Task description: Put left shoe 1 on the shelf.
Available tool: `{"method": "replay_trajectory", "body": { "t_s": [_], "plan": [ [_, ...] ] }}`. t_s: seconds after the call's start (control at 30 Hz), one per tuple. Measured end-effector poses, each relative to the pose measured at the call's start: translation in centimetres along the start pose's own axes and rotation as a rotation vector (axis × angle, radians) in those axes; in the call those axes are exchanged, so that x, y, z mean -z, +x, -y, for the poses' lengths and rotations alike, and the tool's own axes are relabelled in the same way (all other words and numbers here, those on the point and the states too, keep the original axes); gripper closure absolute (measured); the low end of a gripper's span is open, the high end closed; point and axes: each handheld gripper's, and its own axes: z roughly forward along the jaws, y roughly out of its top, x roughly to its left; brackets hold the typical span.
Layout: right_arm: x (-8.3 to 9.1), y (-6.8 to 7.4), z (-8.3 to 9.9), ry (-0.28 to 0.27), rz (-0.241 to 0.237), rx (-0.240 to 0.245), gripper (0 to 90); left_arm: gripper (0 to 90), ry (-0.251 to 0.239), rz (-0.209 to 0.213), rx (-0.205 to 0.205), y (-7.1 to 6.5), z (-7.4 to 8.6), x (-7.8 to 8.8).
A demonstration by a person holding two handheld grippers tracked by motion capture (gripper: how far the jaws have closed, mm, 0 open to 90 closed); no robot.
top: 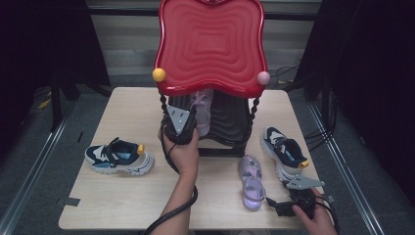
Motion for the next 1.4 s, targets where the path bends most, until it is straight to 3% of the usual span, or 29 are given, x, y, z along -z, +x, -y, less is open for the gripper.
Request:
{"method": "replay_trajectory", "body": {
  "t_s": [0.3, 0.53, 0.77, 1.03, 1.4],
  "plan": [
    [0.0, 0.0, 0.0, 0.0, -0.001, 0.0, 10.6, 81.5, -0.01, -0.04, 0.015, -0.2, 0.3, -1.1],
    [0.0, 0.0, 0.0, 0.0, -0.001, 0.001, 10.6, 81.4, -0.012, -0.072, -0.004, -0.4, 0.3, -2.0],
    [0.0, 0.0, 0.0, 0.0, -0.001, 0.002, 10.6, 81.2, -0.013, -0.082, 0.036, -0.4, 0.4, -2.6],
    [0.0, 0.0, 0.0, 0.0, -0.002, 0.003, 10.6, 80.8, -0.009, -0.101, 0.039, -0.3, 1.0, -2.9],
    [0.0, 0.0, 0.0, -0.001, -0.001, 0.006, 10.6, 78.5, 0.014, -0.094, 0.035, -0.4, 1.9, -2.8]
  ]
}}
